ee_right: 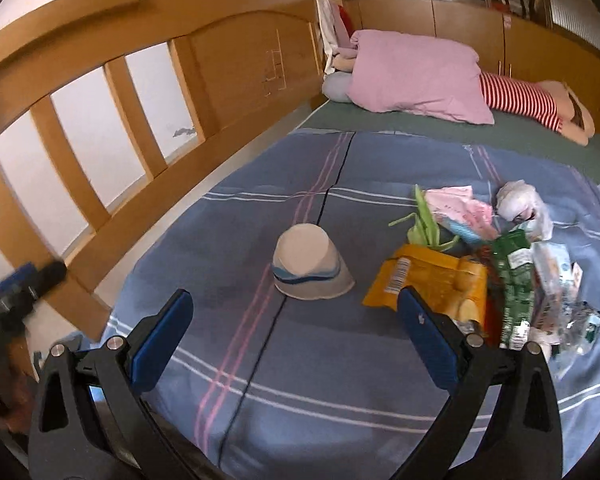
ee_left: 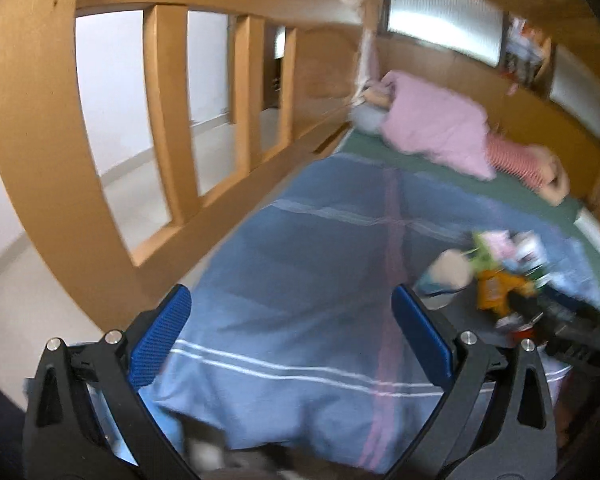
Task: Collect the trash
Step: 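Reach the right tool to the white paper cup and close on it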
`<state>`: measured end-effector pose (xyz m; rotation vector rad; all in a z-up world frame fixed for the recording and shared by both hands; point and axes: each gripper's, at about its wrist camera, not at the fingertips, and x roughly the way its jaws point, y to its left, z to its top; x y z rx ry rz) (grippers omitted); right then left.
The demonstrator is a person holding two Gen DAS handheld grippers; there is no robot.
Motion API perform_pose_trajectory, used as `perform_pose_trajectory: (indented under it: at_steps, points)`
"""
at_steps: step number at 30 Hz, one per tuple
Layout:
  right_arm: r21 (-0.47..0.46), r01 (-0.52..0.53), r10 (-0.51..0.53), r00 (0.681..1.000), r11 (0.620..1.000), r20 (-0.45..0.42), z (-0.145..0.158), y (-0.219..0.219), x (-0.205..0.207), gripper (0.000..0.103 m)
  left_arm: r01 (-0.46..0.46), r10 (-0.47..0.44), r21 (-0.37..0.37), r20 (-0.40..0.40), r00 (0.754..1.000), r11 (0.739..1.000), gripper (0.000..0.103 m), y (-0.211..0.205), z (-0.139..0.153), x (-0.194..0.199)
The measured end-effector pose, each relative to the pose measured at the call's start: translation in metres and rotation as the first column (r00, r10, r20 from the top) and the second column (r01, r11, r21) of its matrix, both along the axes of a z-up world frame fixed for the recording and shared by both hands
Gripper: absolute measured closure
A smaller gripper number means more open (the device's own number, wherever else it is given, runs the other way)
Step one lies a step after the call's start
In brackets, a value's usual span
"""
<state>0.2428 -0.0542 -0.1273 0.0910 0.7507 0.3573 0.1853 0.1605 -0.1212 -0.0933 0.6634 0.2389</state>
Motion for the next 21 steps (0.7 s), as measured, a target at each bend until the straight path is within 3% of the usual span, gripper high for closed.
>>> perform_pose_trajectory:
  at_steps: [3,6,10,14,21]
  points:
    - [-0.028,0.016,-0.016,1.000,0.999,0.009,-0.001,0.002,-0.004,0.003,0.021,-0.020,0.049,-0.031,0.999,0.999,0.003,-0.003,-0.004,0.005]
    - [-0.075,0.021,-0.020,1.000,0.997,0.015,-0.003,0.003,-0.011,0.003,0.060,-0.057,0.056,-0.050,0.997,0.997,0.003,-0.008,-0.004,0.008]
    - [-0.050,0.030,-0.029,0.999,0.998,0.016,0.003,-0.004,-0.011,0.003,0.071,-0.070,0.039,-0.043,0.997,0.997,0.003,-0.014,0.001,0.003]
    - [-0.027,-0.014,0.014,1.000,1.000,0.013,0.014,0.006,0.011,0.003,0.062,-0.062,0.012,-0.024,0.998,0.998,0.003,-0.012,0.008,-0.008]
    - [-0.121,-0.063,0.051,0.994,0.991,-0.097,-0.020,0.037,0.072,0.003,0.029,-0.030,-0.023,-0.031,0.999,0.999,0.003,0.010,0.008,-0.016]
